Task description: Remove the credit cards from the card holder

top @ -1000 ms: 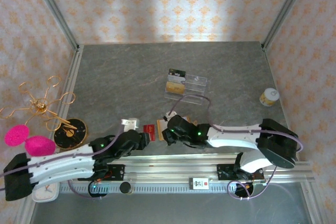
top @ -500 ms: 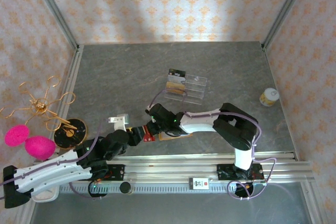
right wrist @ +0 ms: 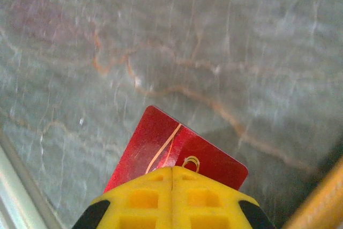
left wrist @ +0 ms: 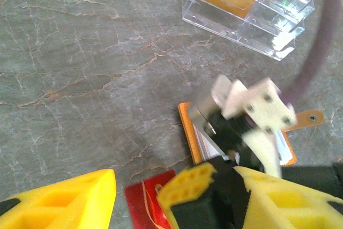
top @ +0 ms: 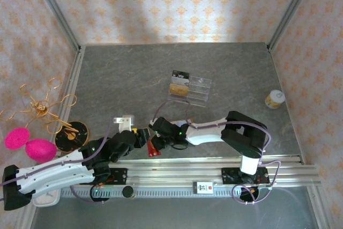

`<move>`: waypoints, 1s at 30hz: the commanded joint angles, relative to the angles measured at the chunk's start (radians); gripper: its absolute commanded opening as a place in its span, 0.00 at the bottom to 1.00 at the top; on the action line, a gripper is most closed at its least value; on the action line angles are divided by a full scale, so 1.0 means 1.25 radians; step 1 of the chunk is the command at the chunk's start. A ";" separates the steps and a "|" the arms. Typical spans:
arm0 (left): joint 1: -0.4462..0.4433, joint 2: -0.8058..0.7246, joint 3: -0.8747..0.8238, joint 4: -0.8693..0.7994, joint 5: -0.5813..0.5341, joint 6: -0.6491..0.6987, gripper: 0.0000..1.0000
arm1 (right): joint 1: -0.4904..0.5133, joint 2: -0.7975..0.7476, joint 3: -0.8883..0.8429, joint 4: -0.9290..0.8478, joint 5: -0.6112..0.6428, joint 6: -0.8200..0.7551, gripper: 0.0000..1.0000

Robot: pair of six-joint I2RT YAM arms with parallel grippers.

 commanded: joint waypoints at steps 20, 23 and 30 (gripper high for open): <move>0.062 0.145 -0.027 0.130 0.125 0.080 0.56 | 0.061 -0.204 -0.122 -0.047 0.116 -0.010 0.32; 0.061 0.161 -0.032 0.137 0.146 0.081 0.56 | 0.069 -0.219 -0.145 -0.065 0.130 0.003 0.39; 0.063 0.173 -0.049 0.157 0.161 0.080 0.59 | 0.120 -0.190 -0.163 -0.079 0.201 0.014 0.48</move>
